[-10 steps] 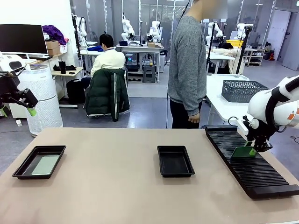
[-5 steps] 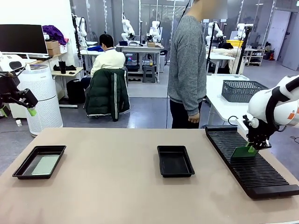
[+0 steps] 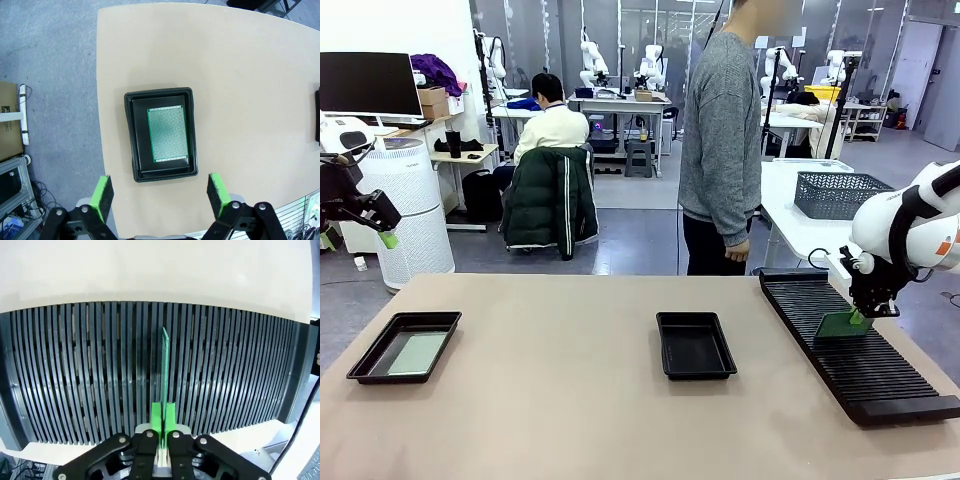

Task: Inspect and transfer BCBs to ESD trays.
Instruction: Pick up the Blank PCB from the PCB Rack and place it in the right ESD tray.

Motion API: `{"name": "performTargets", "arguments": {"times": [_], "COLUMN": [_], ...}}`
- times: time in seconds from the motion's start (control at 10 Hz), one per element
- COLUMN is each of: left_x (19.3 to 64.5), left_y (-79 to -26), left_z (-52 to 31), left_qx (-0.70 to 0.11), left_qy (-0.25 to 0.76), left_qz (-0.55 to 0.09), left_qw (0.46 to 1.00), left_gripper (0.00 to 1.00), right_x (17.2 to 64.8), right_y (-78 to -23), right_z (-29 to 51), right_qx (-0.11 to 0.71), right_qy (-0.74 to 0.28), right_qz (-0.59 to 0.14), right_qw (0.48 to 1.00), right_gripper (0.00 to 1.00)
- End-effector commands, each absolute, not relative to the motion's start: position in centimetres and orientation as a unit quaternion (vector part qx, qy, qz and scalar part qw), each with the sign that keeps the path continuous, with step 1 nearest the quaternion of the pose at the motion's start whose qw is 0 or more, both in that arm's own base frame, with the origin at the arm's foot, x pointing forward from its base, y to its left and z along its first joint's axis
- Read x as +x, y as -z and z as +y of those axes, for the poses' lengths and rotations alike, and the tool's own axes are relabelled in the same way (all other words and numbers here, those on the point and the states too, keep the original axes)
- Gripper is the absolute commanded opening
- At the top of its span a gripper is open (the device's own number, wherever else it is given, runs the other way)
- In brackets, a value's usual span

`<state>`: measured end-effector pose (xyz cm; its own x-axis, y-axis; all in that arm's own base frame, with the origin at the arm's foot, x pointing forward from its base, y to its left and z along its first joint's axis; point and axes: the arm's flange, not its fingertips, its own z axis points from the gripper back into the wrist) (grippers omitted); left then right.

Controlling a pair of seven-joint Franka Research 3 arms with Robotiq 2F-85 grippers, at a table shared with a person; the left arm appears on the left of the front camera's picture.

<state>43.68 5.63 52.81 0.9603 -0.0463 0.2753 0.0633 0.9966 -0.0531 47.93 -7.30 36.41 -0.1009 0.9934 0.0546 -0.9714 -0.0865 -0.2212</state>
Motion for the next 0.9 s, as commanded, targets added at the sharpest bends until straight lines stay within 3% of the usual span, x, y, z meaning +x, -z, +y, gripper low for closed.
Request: {"name": "performTargets", "arguments": {"times": [0.0, 0.8], "left_x": [43.47, 43.47], "left_y": [-52.67, -52.67], "left_z": [5.57, 5.57], "left_qx": [-0.030, -0.030], "left_qy": [0.027, 0.027], "left_qz": [-0.140, -0.140], "left_qw": [0.989, 0.989], "left_gripper": [1.00, 1.00], "right_x": [47.76, 47.88], "right_y": [-36.67, -36.40], "right_z": [-7.29, -7.32], "right_qx": [-0.060, -0.053], "right_qy": [-0.731, -0.733], "right_qz": [-0.092, -0.100], "right_qw": [0.674, 0.671], "right_gripper": [0.00, 0.00]}}
